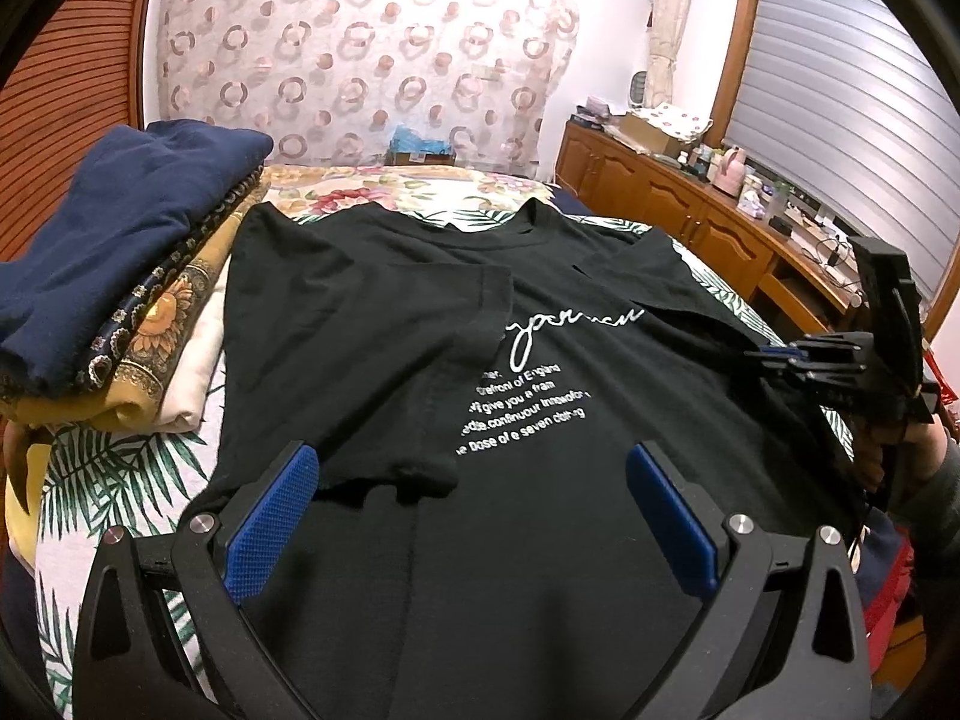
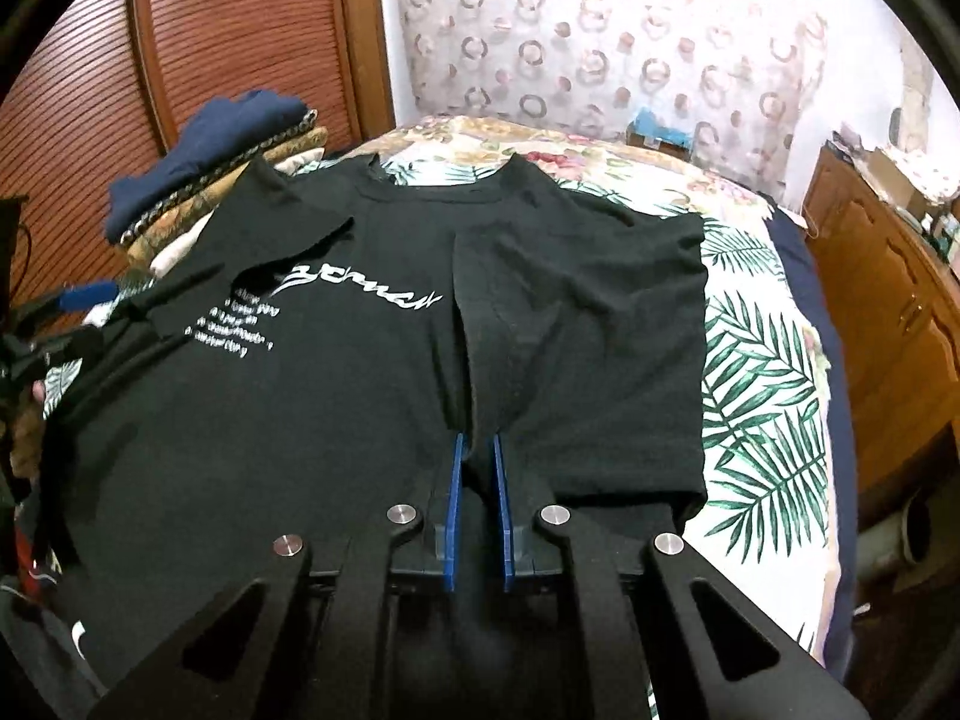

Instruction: Fold small clothes

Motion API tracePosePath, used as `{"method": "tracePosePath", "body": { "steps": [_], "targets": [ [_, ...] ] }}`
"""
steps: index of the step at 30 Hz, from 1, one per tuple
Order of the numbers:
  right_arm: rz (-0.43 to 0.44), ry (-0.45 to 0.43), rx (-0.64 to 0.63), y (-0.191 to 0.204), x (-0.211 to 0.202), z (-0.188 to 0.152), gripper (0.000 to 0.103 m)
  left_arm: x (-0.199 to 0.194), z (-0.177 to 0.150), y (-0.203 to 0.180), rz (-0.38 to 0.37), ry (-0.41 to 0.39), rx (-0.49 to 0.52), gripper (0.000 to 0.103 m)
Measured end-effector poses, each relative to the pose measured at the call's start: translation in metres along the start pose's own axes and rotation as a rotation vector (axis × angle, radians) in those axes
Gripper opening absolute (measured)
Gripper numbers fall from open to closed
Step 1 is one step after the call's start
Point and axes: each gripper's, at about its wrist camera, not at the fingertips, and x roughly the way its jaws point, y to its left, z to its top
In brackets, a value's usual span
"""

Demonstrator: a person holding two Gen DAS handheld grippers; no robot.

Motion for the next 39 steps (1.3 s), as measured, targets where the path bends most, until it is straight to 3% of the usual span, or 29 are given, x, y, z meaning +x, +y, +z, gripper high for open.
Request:
{"method": "tracePosePath", "body": {
  "steps": [3, 7, 10, 17, 24, 28, 39],
  "targets": [
    [-0.002, 0.007, 0.002, -0.003, 0.003, 0.001, 0.037, 0.0, 0.006, 0.008, 0.023, -0.011, 0.012, 0.102],
    [0.005, -0.049, 0.002, -0.011, -0.008, 0.01, 0.039, 0.003, 0.023, 0.032, 0.06, -0.024, 0.014, 0.102],
    [-0.035, -0.094, 0.016, -0.024, -0.012, 0.019, 0.051, 0.01, 0.039, 0.05, 0.082, -0.022, 0.015, 0.099],
    [-0.07, -0.1, 0.115, -0.065, 0.005, 0.039, 0.051, 0.034, 0.082, 0.078, 0.122, 0.026, 0.054, 0.072],
    [-0.086, -0.052, 0.142, -0.089, 0.044, 0.058, 0.051, 0.081, 0.126, 0.087, 0.211, 0.133, 0.139, 0.069],
    [-0.073, -0.036, 0.142, -0.091, 0.061, 0.069, 0.051, 0.107, 0.135, 0.094, 0.252, 0.21, 0.16, 0.055],
    [-0.054, -0.024, 0.143, -0.101, 0.084, 0.078, 0.051, 0.141, 0.139, 0.093, 0.33, 0.308, 0.229, 0.055]
  ]
}}
